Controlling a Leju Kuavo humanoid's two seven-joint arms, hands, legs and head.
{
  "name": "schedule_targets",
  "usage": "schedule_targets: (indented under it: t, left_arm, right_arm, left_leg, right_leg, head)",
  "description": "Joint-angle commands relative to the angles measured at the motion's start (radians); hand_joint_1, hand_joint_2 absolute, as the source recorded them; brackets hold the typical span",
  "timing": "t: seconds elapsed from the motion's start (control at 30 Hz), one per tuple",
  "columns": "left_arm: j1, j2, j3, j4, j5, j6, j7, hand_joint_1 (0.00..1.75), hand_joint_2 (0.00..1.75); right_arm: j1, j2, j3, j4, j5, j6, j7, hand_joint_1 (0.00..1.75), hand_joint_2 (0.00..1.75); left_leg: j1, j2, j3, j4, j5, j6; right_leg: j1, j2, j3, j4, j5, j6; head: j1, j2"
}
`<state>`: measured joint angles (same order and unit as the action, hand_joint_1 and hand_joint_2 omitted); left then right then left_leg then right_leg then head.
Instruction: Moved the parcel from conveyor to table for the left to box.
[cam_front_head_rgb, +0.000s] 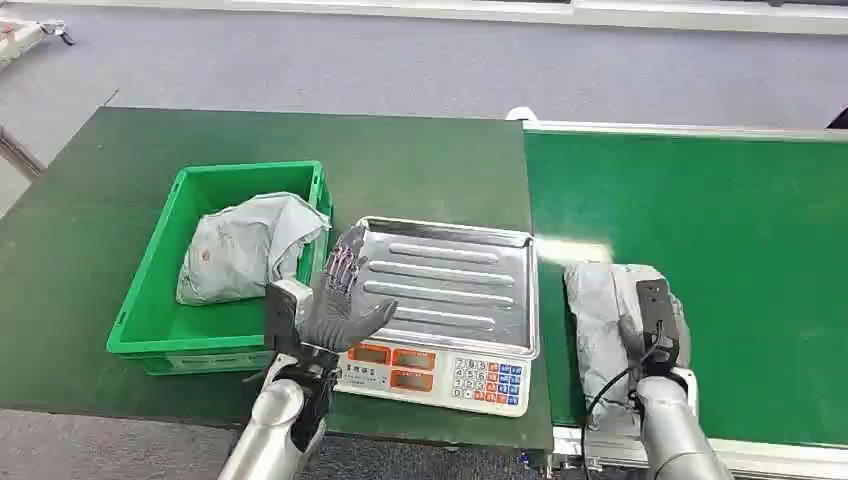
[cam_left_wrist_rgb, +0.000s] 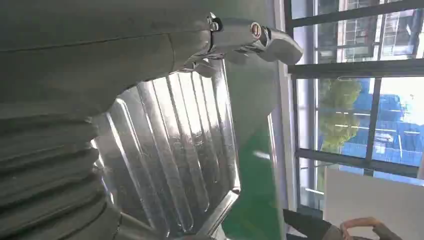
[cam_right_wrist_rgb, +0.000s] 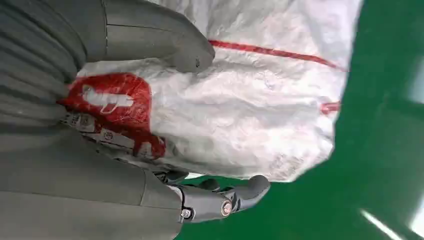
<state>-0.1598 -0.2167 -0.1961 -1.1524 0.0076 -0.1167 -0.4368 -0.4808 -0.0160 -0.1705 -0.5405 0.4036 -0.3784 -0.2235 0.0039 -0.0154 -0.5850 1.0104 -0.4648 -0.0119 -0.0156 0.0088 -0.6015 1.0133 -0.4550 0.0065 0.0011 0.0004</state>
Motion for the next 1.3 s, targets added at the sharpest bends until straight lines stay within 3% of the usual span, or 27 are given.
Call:
schedule_targets:
  t: [0.03, 0.23, 0.5, 0.53, 0.57, 0.77, 1.1, 1.2, 1.3]
  left_arm:
    - [-0.041, 0.015, -0.029, 0.053, -0.002, -0.006, 0.007, 0.00, 1.75]
    - [-0.061, 0.014, -0.043, 0.049, 0.000, -0.023, 0.032, 0.00, 1.75]
    - [-0.078, 0.016, -0.055, 0.078, 0.011, -0.037, 0.020, 0.00, 1.75]
    - [-0.073, 0.019, -0.054, 0.072, 0.012, -0.036, 0.020, 0.00, 1.75]
    - [-0.068, 0.022, -0.052, 0.065, 0.013, -0.034, 0.019, 0.00, 1.75]
    - [-0.059, 0.031, -0.043, 0.059, 0.018, -0.032, 0.013, 0.00, 1.75]
    - [-0.033, 0.038, -0.029, 0.027, 0.020, -0.018, 0.008, 0.00, 1.75]
    - [-0.022, 0.039, -0.022, 0.017, 0.020, -0.014, 0.005, 0.00, 1.75]
    - [-0.016, 0.034, -0.018, 0.016, 0.016, -0.007, -0.002, 0.00, 1.75]
  right_arm:
    - [-0.090, -0.027, -0.025, 0.225, 0.052, -0.004, 0.093, 0.00, 1.75]
    - [-0.051, -0.025, 0.032, 0.288, 0.145, 0.054, 0.205, 0.00, 1.75]
    - [-0.018, 0.022, 0.094, 0.280, 0.236, 0.173, 0.218, 0.00, 1.75]
    - [-0.019, 0.024, 0.097, 0.277, 0.242, 0.171, 0.214, 0.09, 1.75]
    - [-0.020, 0.028, 0.089, 0.272, 0.240, 0.167, 0.202, 1.75, 1.75]
    - [-0.033, 0.030, 0.070, 0.259, 0.240, 0.162, 0.175, 1.75, 1.75]
    - [-0.066, 0.030, -0.026, 0.154, 0.173, 0.094, -0.029, 1.75, 1.75]
    - [-0.046, 0.041, -0.041, 0.005, 0.142, 0.054, -0.105, 1.75, 1.75]
    - [0.033, 0.065, -0.029, -0.270, 0.112, 0.044, -0.117, 1.75, 1.75]
  left_leg:
    - [0.000, 0.001, 0.002, -0.001, 0.000, 0.000]
    - [0.001, -0.002, 0.003, -0.002, 0.001, 0.000]
    - [0.002, 0.000, 0.009, -0.002, 0.000, 0.001]
    - [0.002, 0.000, 0.009, -0.001, -0.001, 0.001]
    - [0.001, 0.001, 0.010, -0.003, 0.000, 0.002]
    - [0.001, 0.003, 0.015, -0.002, -0.001, 0.002]
    - [0.000, 0.005, 0.016, 0.000, -0.002, 0.002]
    - [0.000, 0.006, 0.014, -0.002, -0.001, 0.002]
    - [0.000, 0.006, 0.011, 0.000, -0.002, 0.002]
  right_leg:
    - [0.000, -0.001, 0.002, -0.001, 0.000, 0.000]
    - [0.001, -0.004, 0.005, -0.003, 0.000, -0.001]
    - [0.002, -0.002, 0.011, -0.005, 0.001, 0.000]
    - [0.002, -0.002, 0.012, -0.003, 0.000, 0.000]
    - [0.002, -0.002, 0.013, -0.005, 0.001, 0.000]
    - [0.002, 0.000, 0.017, -0.004, 0.001, 0.001]
    - [0.002, 0.002, 0.016, -0.003, 0.000, 0.001]
    - [0.002, 0.003, 0.014, -0.003, 0.002, 0.001]
    - [0.001, 0.003, 0.012, -0.002, 0.001, 0.001]
  head:
    - [0.000, 0.000]
    - [0.000, 0.000]
    - [0.000, 0.000]
    - [0.000, 0.000]
    - [0.000, 0.000]
    - [0.000, 0.000]
    - [0.000, 0.000]
    - [0.000, 0.000]
    - [0.000, 0.000]
